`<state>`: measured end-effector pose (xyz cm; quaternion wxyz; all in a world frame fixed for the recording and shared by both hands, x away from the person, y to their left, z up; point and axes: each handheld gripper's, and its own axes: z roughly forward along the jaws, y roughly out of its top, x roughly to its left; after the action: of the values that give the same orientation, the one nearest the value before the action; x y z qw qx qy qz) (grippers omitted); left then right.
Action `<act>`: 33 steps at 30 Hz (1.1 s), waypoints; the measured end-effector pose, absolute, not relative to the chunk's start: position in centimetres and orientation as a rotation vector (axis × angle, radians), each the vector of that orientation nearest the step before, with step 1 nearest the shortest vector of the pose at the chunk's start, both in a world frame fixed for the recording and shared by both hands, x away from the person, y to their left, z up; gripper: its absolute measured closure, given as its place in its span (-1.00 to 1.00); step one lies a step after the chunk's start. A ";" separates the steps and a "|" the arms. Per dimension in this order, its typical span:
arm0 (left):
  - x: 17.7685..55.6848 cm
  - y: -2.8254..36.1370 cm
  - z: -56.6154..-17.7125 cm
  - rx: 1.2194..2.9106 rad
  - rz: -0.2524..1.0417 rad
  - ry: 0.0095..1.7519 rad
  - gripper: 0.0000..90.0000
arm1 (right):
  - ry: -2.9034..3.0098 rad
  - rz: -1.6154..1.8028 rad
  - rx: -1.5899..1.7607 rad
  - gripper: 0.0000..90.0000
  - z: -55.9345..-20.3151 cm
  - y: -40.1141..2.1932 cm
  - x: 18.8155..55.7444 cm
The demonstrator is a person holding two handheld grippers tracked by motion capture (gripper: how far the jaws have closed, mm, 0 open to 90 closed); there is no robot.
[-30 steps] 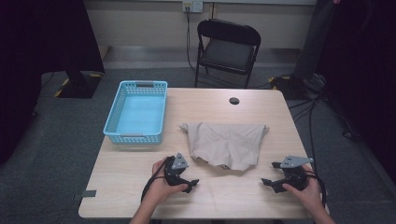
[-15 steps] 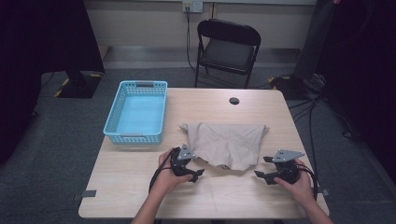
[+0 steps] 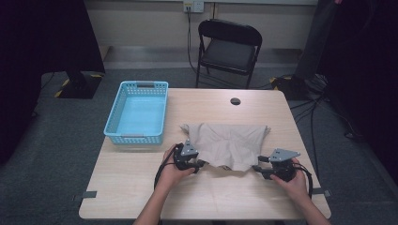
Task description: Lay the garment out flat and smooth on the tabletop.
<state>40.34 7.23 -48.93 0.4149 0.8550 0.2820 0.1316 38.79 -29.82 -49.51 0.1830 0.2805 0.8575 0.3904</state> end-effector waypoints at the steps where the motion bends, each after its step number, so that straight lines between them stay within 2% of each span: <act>1: 40.3 7.2 -48.9 2.150 0.335 0.701 0.25 | 2.419 1.113 0.780 0.30 -49.4 -29.8 38.8; 2: 40.3 7.2 -48.9 2.153 0.327 0.696 0.38 | 2.419 1.114 0.772 0.39 -49.4 -29.8 38.8; 4: 40.4 7.2 -48.9 2.148 0.323 0.692 0.40 | 2.427 1.125 0.767 0.42 -49.3 -29.8 38.8; 5: 40.5 7.2 -48.9 2.156 0.310 0.680 0.62 | 2.429 1.142 0.765 0.63 -49.2 -29.8 38.9; 11: 40.6 7.3 -48.8 2.139 0.282 0.677 0.93 | 2.438 1.182 0.768 0.90 -49.0 -29.9 39.0; 18: 40.3 7.1 -48.5 2.148 0.237 0.657 0.98 | 2.446 1.237 0.782 0.97 -48.6 -30.5 38.8; 33: 38.6 7.0 -47.0 2.145 0.173 0.615 1.00 | 2.465 1.305 0.806 1.00 -47.7 -31.3 37.1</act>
<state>38.61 6.97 -46.97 0.4365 0.8622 0.2473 0.0696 37.14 -31.26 -47.67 0.1188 0.2757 0.8431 0.4462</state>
